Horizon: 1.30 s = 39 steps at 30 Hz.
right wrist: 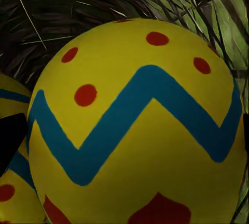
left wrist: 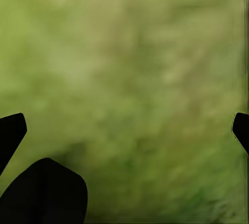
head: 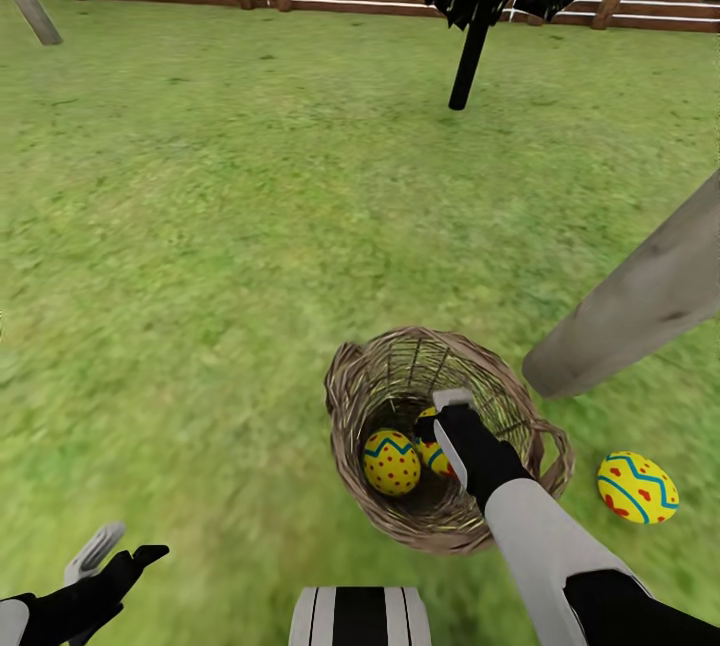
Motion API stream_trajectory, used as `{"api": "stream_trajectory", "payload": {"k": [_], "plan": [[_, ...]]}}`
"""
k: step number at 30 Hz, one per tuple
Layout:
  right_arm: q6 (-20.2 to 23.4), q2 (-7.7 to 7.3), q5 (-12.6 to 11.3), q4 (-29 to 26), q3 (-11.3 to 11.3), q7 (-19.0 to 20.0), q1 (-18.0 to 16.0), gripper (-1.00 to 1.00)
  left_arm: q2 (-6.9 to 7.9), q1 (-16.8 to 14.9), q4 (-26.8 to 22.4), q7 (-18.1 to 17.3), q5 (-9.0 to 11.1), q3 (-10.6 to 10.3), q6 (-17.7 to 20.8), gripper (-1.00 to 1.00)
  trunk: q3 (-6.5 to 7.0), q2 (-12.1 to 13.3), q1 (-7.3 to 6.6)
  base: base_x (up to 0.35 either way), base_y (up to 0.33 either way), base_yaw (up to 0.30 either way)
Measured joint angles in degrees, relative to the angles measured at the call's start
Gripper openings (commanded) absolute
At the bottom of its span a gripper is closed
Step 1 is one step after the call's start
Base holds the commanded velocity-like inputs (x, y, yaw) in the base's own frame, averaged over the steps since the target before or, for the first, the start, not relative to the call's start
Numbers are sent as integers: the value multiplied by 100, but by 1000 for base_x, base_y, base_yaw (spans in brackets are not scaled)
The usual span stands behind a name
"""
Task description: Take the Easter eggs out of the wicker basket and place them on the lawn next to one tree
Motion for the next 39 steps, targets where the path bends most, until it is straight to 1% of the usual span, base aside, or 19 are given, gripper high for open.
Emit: {"api": "stream_trajectory", "payload": {"k": [7, 8, 10, 14, 16, 19, 21, 25, 26, 27, 29, 30, 31, 32, 34, 37, 39], "plan": [[18, -2, 1, -57, 16, 13, 16, -100, 1, 0, 32, 0, 0, 0, 0, 100, 155, 9, -18, 0, 0, 0], [57, -5, 3, -184, 22, 19, 54, -100, 4, 0, 50, 0, 0, -4, 0, 100, 177, 11, -21, 0, 0, 0], [419, -11, 1, -492, 36, 43, 152, -100, 8, 0, 64, 0, 3, -6, 0, 100, 222, 13, -26, 0, 0, 0], [896, -17, -2, -1373, 71, 63, 522, -100, 10, 0, 72, 0, 20, -7, 0, 100, 310, 19, -36, 0, 0, 0], [1097, -12, -3, -1624, 87, 65, 622, -100, 10, 0, 73, 0, 25, -10, 0, 100, 355, 21, -41, 0, 0, 0], [1191, -15, -2, -1827, 97, 66, 701, -100, 9, 0, 75, 0, 27, -15, 0, 100, 421, 25, -49, 0, 0, 0], [1221, -17, -3, -2027, 99, 70, 823, -100, 8, 0, 73, 0, 31, -15, 0, 100, 465, 28, -54, 0, 0, 0], [1891, -19, -8, -3377, 136, 69, 1435, -100, 3, 0, 71, 0, 36, -17, 0, 100, 554, 33, -65, 0, 0, 0], [2034, -20, -12, -3874, 202, 71, 1664, -100, 2, 0, 72, 0, 38, -17, 0, 100, 576, 35, -67, 0, 0, 0], [2108, -24, -18, -4296, 326, 75, 1878, -100, 2, 0, 75, 0, 38, -16, 0, 100, 598, 36, -70, 0, 0, 0], [2160, -26, -12, -4814, 511, 83, 2131, -100, 0, 0, 73, 0, 42, -16, 0, 100, 643, 39, -75, 0, 0, 0], [2177, -27, -9, -5206, 608, 86, 2285, -100, -3, 0, 73, 0, 44, -16, 0, 100, 665, 40, -78, 0, 0, 0], [2181, -27, -7, -5446, 672, 87, 2369, -100, -5, 0, 74, 0, 46, -18, -2, 100, 687, 41, -80, 0, 0, 0], [2144, -20, -19, -5813, 826, 90, 2517, -100, -16, 0, 76, 1, 18, -24, -14, 100, 709, 43, -83, 0, 0, 0], [2132, -15, -2, -5856, 827, 91, 2530, -100, -22, 0, 78, 3, 8, -24, -61, 100, 754, 46, -88, 0, 0, 0], [2079, -11, -2, -5871, 814, 96, 2513, -100, -24, 0, 102, 1, 5, -32, -324, 100, 820, 50, -95, 0, 0, 0], [2063, -11, -3, -5873, 811, 114, 2510, -100, -30, 0, 125, 0, 6, -33, -388, 100, 864, 52, -101, 0, 0, 0]]}}
